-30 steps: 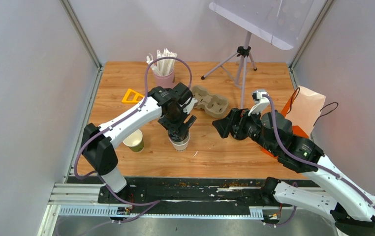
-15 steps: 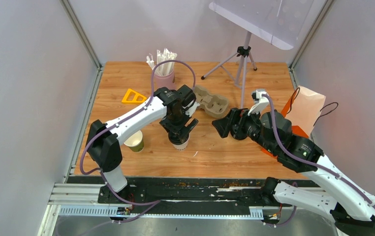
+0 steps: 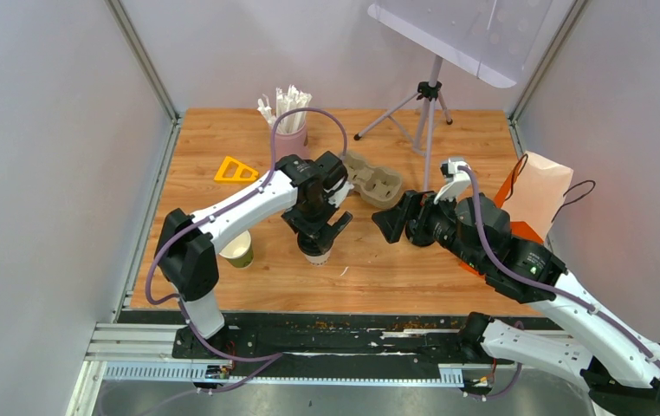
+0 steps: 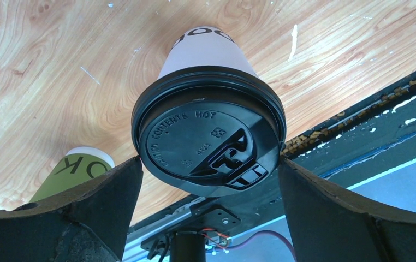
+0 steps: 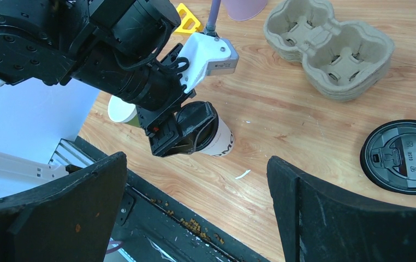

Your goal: Pack the takeout coffee

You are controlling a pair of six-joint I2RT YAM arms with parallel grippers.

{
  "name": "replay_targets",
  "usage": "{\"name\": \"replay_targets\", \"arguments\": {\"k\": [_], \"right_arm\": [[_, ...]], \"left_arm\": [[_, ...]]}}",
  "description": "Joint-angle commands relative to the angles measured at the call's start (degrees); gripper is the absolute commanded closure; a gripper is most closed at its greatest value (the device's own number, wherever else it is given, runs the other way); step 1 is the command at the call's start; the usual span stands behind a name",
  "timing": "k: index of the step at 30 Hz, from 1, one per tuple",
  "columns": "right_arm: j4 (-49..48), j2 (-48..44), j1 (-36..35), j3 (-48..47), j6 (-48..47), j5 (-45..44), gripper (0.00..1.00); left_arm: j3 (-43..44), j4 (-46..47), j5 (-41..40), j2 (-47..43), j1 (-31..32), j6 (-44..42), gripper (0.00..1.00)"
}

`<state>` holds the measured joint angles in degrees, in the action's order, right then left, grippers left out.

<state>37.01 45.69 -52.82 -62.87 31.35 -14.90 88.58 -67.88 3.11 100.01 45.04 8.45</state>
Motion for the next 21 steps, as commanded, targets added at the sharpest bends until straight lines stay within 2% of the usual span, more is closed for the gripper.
{"name": "replay_targets", "arguments": {"k": [1,7,12,15,18,21], "right_arm": [[-2.9,-0.3,-0.2,0.5,-1.0,0.1,0.01],[-3.7,0.6,-0.2,1.1,-0.3,2.4,0.01],[-5.8,2.3,-0.2,2.3,1.1,5.9,0.02],[-7.1,4.4,-0.3,2.2,1.2,8.8,0.09],[-8.4,7.5,-0.3,1.4,0.0,11.8,0.16],[-8.9,11.5,-0.2,-0.2,-1.0,13.4,0.27]], "left_arm": [[3.1,1.5,0.4,-1.1,0.5,-0.4,0.0],[6.6,2.3,-2.9,-5.6,0.4,1.0,0.0],[4.7,7.6,-10.7,-12.9,-0.6,4.2,0.0],[0.2,10.4,-12.6,-18.2,-3.7,7.1,0.0],[-6.0,13.8,-9.2,-23.6,-7.5,9.0,0.0],[-11.9,16.7,-4.6,-28.4,-12.1,11.1,0.06]]}}
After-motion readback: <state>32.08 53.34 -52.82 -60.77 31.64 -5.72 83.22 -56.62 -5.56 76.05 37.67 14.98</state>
